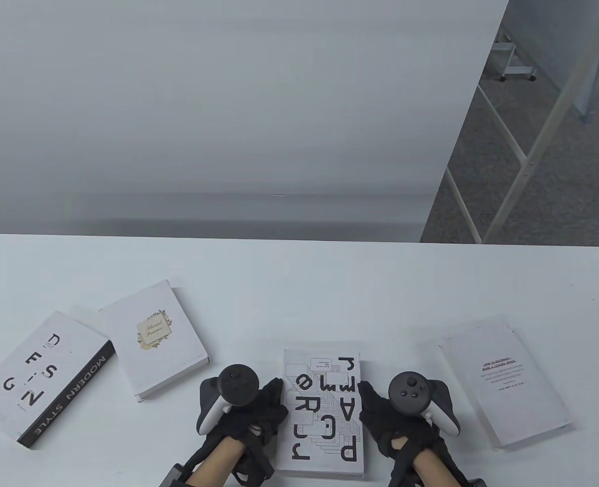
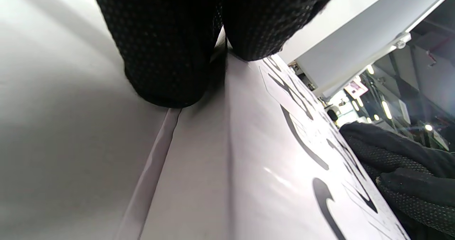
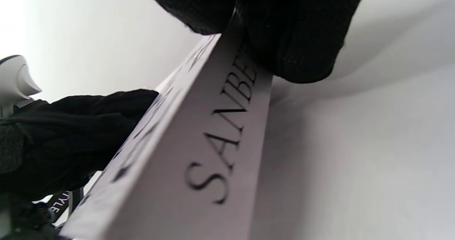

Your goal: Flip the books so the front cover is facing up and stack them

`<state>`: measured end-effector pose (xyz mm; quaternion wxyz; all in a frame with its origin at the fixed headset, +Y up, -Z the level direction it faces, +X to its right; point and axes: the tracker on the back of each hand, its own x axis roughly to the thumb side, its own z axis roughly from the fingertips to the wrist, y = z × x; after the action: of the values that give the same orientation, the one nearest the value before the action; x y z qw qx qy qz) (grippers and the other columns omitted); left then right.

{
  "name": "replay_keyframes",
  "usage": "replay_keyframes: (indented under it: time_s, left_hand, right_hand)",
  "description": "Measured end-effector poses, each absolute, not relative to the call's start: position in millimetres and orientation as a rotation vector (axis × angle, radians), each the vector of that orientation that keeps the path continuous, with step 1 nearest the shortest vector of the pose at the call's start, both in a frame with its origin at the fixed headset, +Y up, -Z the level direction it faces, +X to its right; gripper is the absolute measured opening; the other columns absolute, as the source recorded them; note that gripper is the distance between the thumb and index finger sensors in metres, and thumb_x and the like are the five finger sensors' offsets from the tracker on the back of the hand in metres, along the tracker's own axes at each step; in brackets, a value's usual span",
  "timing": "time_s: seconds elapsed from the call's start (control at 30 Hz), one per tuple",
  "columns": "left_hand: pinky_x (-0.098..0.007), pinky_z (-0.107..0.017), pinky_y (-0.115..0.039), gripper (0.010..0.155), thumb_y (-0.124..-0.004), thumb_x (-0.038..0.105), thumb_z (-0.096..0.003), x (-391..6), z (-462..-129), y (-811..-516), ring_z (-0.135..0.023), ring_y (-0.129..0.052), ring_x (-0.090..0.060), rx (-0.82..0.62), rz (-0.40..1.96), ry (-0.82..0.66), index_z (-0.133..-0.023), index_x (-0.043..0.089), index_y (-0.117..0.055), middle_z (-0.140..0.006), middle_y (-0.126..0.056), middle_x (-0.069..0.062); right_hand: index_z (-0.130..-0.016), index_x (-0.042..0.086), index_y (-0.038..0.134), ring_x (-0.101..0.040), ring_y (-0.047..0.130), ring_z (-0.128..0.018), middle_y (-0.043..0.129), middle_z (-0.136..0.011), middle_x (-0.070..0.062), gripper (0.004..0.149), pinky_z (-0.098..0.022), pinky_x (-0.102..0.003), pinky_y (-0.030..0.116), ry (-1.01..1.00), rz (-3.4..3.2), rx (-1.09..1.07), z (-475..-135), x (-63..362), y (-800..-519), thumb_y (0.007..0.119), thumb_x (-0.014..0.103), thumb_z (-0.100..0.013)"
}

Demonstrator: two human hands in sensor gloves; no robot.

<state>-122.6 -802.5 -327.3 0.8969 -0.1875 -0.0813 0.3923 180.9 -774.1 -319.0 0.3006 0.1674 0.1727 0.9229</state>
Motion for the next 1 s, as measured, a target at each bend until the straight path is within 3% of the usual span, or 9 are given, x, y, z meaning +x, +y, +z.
replay_keyframes:
  time_s: [0.17, 0.4, 0.57, 0.8, 0.9, 1.0]
  left_hand:
    - [-0.023, -0.04, -0.097, 0.065, -0.076, 0.025, -0.0464, -125, -326, -804, -0.064, -0.102, -0.031, -0.381, 0.814, -0.18, -0.101, -0.002, -0.053, -0.09, -0.075, -0.027]
    - [-0.024, -0.04, -0.097, 0.064, -0.074, 0.023, -0.0467, -128, -327, -801, -0.066, -0.102, -0.029, -0.369, 0.753, -0.167, -0.101, -0.003, -0.052, -0.09, -0.074, -0.029]
    - [-0.024, -0.037, -0.097, 0.062, -0.074, 0.023, -0.0465, -131, -327, -801, -0.063, -0.104, -0.026, -0.356, 0.708, -0.158, -0.101, 0.0, -0.055, -0.09, -0.076, -0.027]
    - [-0.025, -0.036, -0.097, 0.06, -0.076, 0.022, -0.046, -135, -329, -802, -0.061, -0.106, -0.024, -0.363, 0.719, -0.143, -0.101, 0.004, -0.059, -0.09, -0.079, -0.023]
    - [-0.025, -0.035, -0.097, 0.06, -0.077, 0.023, -0.0458, -136, -330, -802, -0.06, -0.106, -0.023, -0.364, 0.716, -0.146, -0.101, 0.005, -0.06, -0.089, -0.079, -0.022]
    - [-0.025, -0.035, -0.097, 0.059, -0.077, 0.023, -0.0459, -136, -331, -801, -0.06, -0.106, -0.022, -0.362, 0.704, -0.152, -0.101, 0.006, -0.061, -0.089, -0.08, -0.021]
  right_hand:
    - [-0.101, 0.007, 0.053, -0.04, 0.092, -0.071, 0.072, -0.089, -0.035, 0.055, -0.048, -0.038, 0.09, 0.235, 2.583, 0.559, -309, 168, -757, 0.073, 0.02, -0.051]
    - [-0.101, 0.018, 0.056, -0.041, 0.086, -0.077, 0.066, -0.095, -0.031, 0.055, -0.052, -0.042, 0.084, -0.042, 2.708, 0.758, -292, 149, -743, 0.073, 0.015, -0.049]
    - [-0.102, 0.03, 0.052, -0.045, 0.07, -0.088, 0.051, -0.104, -0.026, 0.061, -0.061, -0.049, 0.073, -0.025, 2.591, 0.881, -289, 145, -739, 0.07, 0.007, -0.048]
    - [-0.104, 0.033, 0.034, -0.053, 0.045, -0.096, 0.028, -0.108, -0.027, 0.075, -0.066, -0.06, 0.054, 0.009, 2.627, 1.031, -281, 132, -742, 0.071, 0.003, -0.047]
    - [-0.105, 0.032, 0.017, -0.057, 0.036, -0.098, 0.016, -0.107, -0.031, 0.083, -0.068, -0.064, 0.047, -0.013, 2.776, 1.116, -274, 122, -744, 0.075, 0.01, -0.049]
    - [-0.105, 0.032, 0.019, -0.058, 0.038, -0.097, 0.018, -0.107, -0.033, 0.081, -0.068, -0.064, 0.047, -0.079, 2.788, 1.124, -274, 120, -744, 0.077, 0.019, -0.05]
